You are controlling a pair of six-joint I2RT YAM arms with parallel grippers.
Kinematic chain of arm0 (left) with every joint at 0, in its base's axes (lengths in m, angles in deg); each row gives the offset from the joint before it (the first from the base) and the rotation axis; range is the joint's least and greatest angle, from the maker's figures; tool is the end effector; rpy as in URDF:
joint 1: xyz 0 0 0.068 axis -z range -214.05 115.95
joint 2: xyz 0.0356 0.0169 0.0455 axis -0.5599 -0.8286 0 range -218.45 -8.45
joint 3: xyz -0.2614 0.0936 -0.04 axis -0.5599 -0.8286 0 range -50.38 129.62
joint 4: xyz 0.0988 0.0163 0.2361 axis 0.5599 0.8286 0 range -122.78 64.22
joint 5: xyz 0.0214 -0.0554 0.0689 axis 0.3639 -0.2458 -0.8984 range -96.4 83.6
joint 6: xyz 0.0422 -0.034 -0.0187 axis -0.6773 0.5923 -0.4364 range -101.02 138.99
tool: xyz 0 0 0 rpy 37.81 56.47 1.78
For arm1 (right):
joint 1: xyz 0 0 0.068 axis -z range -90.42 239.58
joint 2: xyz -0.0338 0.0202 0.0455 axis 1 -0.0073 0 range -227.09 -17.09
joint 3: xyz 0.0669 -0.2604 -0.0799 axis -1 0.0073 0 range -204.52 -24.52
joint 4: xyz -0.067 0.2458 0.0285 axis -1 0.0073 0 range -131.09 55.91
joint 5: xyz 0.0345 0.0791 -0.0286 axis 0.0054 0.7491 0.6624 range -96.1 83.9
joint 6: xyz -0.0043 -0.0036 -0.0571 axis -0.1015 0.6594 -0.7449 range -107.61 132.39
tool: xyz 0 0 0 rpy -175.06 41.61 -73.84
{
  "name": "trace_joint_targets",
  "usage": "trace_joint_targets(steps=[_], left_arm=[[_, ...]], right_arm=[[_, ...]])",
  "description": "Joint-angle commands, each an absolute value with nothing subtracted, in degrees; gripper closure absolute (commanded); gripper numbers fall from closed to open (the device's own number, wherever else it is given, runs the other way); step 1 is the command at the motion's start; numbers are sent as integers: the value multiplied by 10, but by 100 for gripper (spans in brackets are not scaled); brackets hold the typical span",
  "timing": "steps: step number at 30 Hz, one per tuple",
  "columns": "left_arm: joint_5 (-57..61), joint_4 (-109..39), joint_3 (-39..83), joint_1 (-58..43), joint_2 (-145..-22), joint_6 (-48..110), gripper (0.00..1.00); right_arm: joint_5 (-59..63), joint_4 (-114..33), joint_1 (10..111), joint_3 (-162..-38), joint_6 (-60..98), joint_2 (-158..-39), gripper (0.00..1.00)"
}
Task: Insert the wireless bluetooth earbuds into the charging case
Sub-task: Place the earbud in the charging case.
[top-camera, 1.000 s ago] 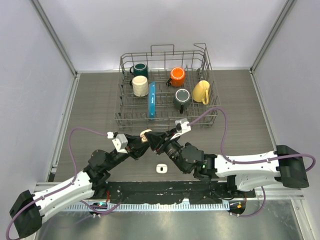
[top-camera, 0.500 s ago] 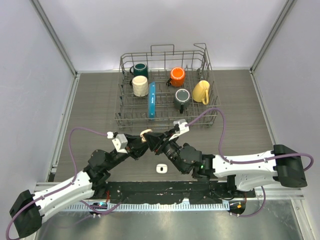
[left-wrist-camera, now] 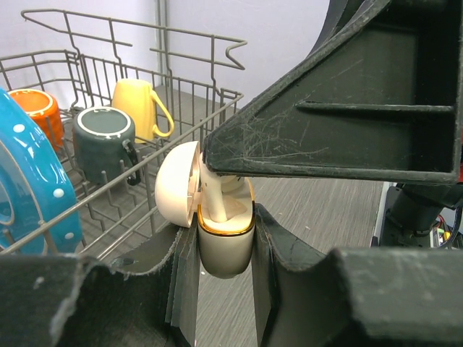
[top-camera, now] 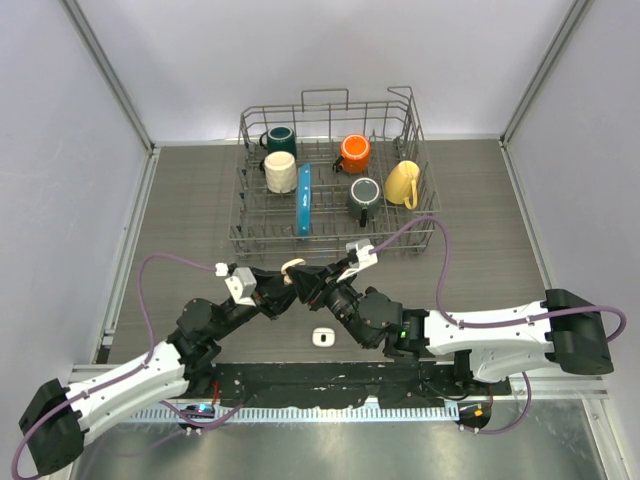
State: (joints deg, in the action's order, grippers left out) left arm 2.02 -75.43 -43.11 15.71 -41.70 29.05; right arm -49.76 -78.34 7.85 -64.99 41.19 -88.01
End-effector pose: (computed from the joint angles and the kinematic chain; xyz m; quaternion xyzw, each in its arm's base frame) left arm 0.0883 -0.1135 0.2442 0.2576 0.5402 -0.4369 0.6715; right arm 0.0667 0.2638 0.3130 -0.0257 0.6756 0.4298 0.5984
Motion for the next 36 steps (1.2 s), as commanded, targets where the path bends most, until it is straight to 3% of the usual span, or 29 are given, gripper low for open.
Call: trace_joint_targets(steps=[1,19,28,32,36], left_arm=[[13,-806,-404,157,-411,287,100],[-10,-789,-412,157,-384,286,100],[-10,-783,-416,157,-380,286,100],[-5,-783,-416,157,-382,287,100],[-4,-782,-416,158,-383,288,100]], right_arm=[[-512,-767,71,-649,409,-882,99],[-503,-739,65,-653,411,-879,98],[-489,-740,65,-655,417,-869,66],[-485,-739,65,-657,419,-865,47],[-489,-740,65,-661,424,-860,40]])
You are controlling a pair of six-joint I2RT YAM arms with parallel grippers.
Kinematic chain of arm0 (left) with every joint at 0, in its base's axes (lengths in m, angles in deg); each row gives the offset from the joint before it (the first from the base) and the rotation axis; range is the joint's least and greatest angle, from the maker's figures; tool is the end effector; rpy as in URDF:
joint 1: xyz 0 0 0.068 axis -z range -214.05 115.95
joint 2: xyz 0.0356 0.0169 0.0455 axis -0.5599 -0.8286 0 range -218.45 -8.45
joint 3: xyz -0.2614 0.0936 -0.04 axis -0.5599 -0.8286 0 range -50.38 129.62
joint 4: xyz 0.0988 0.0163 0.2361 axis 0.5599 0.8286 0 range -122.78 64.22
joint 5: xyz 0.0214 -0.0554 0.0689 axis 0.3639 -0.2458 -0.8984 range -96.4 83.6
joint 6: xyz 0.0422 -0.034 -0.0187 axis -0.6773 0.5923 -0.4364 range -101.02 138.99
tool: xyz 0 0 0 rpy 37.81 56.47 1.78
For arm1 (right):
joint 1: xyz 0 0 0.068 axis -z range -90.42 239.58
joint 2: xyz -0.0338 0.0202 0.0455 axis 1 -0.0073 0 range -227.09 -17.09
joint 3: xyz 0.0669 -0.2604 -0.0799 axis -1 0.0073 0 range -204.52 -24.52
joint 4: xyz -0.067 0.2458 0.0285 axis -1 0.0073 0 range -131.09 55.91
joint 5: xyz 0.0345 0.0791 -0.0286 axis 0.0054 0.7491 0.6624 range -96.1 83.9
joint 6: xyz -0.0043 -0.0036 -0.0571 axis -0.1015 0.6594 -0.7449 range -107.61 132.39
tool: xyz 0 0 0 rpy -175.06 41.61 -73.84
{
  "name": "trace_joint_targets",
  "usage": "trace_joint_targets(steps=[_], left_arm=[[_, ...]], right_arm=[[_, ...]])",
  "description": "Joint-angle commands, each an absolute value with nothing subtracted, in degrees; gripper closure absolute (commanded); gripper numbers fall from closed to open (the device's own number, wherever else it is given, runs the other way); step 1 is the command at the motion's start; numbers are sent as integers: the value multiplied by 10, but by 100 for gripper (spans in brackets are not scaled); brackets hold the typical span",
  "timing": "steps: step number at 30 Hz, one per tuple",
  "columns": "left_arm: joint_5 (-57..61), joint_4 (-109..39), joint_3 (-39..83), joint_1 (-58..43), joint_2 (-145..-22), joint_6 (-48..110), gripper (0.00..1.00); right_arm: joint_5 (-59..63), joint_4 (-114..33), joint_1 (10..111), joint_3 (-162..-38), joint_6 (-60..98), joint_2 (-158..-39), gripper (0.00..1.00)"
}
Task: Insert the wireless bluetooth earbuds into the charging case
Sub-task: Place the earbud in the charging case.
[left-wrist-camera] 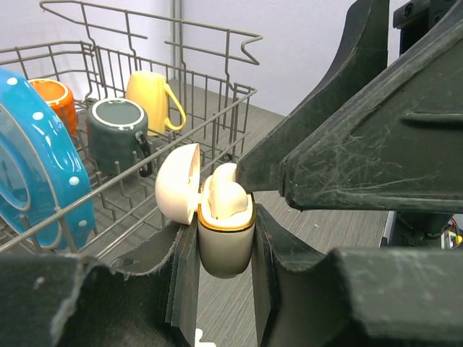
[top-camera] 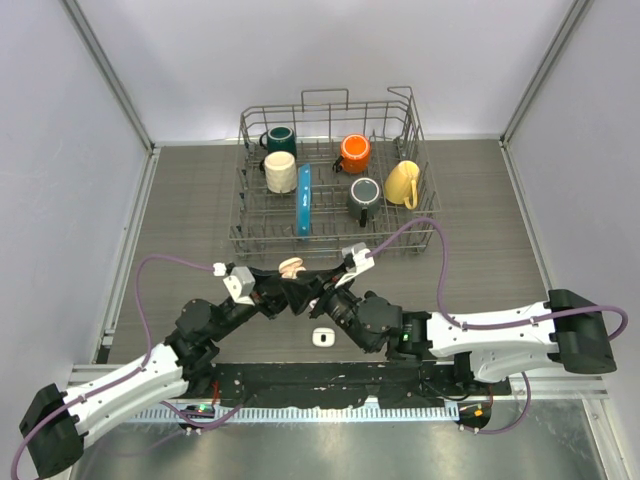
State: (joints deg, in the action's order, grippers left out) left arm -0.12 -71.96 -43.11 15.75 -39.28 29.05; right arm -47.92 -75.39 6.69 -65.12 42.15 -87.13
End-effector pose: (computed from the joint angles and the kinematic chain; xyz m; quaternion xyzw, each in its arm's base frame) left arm 0.0872 -0.1100 0.2428 0.2462 0.5528 -0.4256 0.6728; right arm 0.0602 0.2637 0.3124 -0.0475 0.6828 0.4387 0.5824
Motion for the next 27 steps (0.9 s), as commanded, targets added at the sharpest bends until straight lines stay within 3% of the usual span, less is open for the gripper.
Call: trace_joint_targets(steps=[1,12,17,20,24,27], left_arm=[[-3,-782,-416,157,-382,288,100],[-9,-760,-418,157,-369,288,100],[-10,-750,-417,157,-365,291,100],[-8,-745,-416,158,-363,291,100],[1,-724,-409,157,-360,292,100],[11,-718,-404,157,-361,294,100]], right_arm=[[-486,-743,65,-660,424,-854,39],[-448,-799,65,-653,389,-794,37],[-506,-765,66,-654,416,-766,33],[-547,-683,69,-676,450,-751,19],[-660,-475,83,-724,509,-747,13],[-669,-323,121,-762,589,-747,11]])
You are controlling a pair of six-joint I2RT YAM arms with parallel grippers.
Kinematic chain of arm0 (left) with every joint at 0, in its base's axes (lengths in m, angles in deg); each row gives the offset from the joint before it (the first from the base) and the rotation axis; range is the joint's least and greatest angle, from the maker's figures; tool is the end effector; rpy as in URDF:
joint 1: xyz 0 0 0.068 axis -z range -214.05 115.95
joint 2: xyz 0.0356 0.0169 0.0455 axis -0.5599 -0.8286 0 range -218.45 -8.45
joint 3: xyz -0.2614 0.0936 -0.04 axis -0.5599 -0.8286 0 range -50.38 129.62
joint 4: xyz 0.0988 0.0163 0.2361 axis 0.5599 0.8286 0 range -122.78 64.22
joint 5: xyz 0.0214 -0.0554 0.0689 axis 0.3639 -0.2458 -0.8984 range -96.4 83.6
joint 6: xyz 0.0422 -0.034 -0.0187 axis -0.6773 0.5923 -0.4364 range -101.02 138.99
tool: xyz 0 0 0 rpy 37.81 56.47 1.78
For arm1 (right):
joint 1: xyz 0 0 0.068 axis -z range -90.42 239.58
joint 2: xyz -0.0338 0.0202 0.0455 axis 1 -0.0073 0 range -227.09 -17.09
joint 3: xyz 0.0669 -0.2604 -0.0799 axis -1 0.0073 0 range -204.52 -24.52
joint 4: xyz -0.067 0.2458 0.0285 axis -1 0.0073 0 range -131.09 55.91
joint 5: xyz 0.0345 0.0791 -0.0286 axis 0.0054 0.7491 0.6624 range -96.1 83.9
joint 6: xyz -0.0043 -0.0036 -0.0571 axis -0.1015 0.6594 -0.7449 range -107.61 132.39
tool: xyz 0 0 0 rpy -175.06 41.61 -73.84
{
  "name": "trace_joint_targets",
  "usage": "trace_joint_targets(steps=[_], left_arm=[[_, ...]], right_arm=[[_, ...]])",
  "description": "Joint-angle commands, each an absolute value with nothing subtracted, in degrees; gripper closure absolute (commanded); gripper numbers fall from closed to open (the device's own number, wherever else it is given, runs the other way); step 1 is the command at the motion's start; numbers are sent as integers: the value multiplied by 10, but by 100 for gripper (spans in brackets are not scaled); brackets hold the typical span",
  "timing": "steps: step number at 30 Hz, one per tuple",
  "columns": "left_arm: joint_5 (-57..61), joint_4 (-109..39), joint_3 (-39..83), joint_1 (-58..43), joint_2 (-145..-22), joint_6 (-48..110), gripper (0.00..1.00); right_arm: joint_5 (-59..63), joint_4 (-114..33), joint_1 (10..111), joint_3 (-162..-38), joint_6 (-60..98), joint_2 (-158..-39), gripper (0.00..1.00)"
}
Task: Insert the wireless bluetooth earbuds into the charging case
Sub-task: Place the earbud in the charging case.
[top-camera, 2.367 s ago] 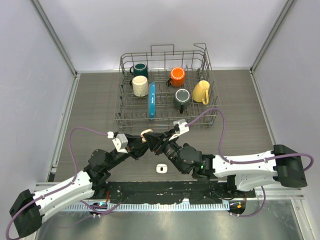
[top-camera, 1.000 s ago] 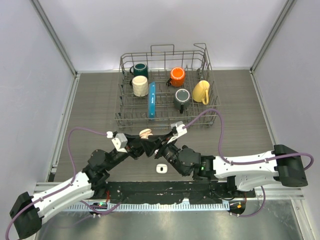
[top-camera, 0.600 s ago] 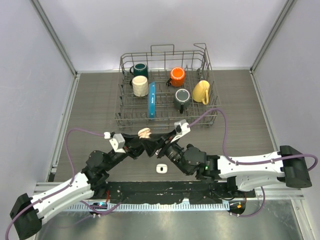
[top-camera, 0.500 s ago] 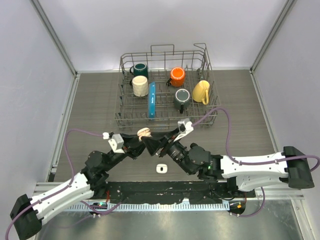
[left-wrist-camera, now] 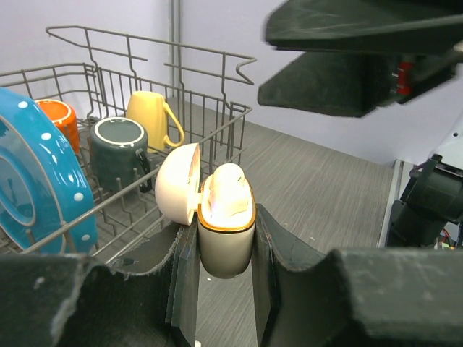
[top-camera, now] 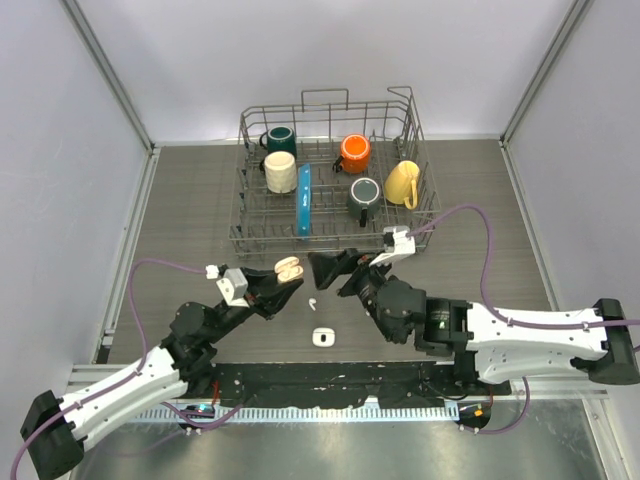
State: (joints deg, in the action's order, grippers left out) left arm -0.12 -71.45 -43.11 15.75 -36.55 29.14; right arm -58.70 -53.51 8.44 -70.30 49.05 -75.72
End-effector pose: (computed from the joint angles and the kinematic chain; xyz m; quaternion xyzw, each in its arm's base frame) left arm 0.0833 -0.1054 0.2474 0.2411 0.5382 -0.4311 0.6829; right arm 0.0664 0.2163 0.3501 0.0481 0.7071 0.3784 0.5955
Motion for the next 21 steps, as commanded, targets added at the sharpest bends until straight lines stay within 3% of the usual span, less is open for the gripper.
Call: trace_joint_targets(steps=[1,7,13,16,21], left_arm=[[17,-717,-402,158,-363,296,100],[40,-714,-392,157,-377,306,100],[66,-719,-383,157,-404,316,100],[65,-737,-386,157,-413,320,100],[70,-736,-380,157,-415,319,100]], right_arm=[[-650,-299,136,-767,629,-745,10],[-427,-239,280,-771,666,-730,10],[-381,-209,299,-815,616,-739,10],[-365,-234,299,-812,602,-717,10],[-282,-398,301,-730,520,-646,10]])
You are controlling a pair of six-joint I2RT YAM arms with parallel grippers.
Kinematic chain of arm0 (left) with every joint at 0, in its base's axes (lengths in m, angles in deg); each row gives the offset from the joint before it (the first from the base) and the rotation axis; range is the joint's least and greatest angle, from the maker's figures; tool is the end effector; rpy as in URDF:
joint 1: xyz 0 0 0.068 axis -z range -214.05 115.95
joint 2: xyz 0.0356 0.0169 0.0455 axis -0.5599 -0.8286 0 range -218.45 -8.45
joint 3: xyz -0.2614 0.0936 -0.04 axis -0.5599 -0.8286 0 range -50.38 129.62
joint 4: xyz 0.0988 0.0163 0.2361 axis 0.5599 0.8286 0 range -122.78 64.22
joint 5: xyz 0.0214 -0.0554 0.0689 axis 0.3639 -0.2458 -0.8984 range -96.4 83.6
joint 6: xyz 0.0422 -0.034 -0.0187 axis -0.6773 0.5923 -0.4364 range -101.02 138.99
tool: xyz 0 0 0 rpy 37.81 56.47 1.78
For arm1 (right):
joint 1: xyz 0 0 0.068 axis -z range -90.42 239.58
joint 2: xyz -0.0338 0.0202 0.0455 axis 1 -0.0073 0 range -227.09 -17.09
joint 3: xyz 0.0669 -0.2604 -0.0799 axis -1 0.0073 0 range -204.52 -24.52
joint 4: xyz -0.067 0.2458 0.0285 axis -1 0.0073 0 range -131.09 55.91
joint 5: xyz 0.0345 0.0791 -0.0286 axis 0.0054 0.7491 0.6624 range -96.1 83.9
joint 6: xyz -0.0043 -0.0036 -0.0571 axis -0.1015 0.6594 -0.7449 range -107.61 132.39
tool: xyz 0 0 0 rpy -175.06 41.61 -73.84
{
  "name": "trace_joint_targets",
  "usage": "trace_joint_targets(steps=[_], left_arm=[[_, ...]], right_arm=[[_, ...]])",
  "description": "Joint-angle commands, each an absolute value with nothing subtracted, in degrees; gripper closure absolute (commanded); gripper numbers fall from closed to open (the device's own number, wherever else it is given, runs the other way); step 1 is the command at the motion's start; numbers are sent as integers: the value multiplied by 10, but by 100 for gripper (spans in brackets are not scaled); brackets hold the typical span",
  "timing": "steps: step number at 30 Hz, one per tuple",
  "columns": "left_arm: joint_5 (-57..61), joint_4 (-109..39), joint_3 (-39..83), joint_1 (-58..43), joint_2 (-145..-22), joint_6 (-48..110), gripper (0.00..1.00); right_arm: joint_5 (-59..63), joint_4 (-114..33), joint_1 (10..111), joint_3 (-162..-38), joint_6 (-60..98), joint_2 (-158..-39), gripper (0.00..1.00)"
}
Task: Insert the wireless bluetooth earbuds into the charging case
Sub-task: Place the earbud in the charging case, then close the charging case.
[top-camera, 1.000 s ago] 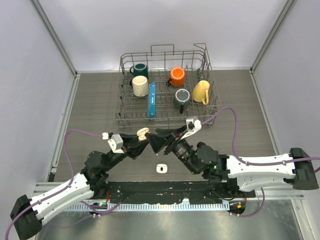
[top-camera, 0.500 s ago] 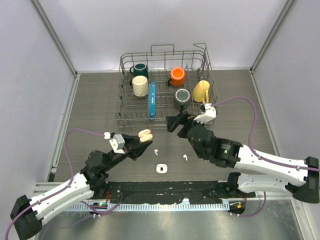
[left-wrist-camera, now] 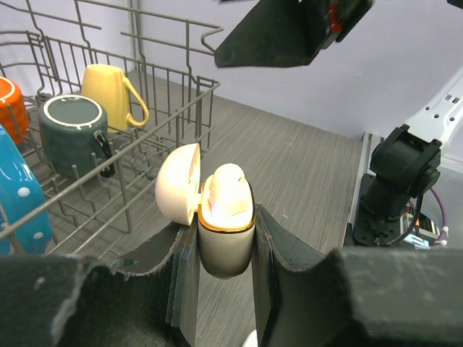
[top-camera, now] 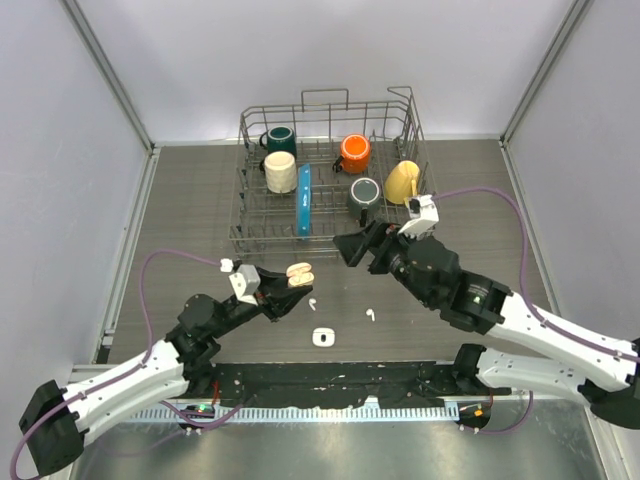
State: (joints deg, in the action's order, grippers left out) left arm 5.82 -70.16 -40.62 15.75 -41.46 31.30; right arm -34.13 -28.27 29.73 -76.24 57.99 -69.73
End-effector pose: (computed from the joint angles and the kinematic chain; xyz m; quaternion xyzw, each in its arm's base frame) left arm 0.0878 -0.1171 0.2498 0.2759 0.5519 -0.4606 0.6380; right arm 0.1180 0.1652 0.3596 0.0537 0.7758 0.3614 0.5144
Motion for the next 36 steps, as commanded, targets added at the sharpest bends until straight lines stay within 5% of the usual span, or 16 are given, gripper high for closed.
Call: trace_joint_targets(steps=[1,11,17,36], left_arm=[[70,-736,-379,157,-415,318,100],[106,-723,-354,157,-445,313,100],[108,-723,-354,157,-447,314,100],[134,-725,-352,157,-467,322,100]], right_arm=[[-287,-398,301,-728,520,-642,10],[-221,-275,306,-821,515,-733,10],[-289,-171,308,-875,547,-810,10],[-235,-218,312,-869,565,-849,10]])
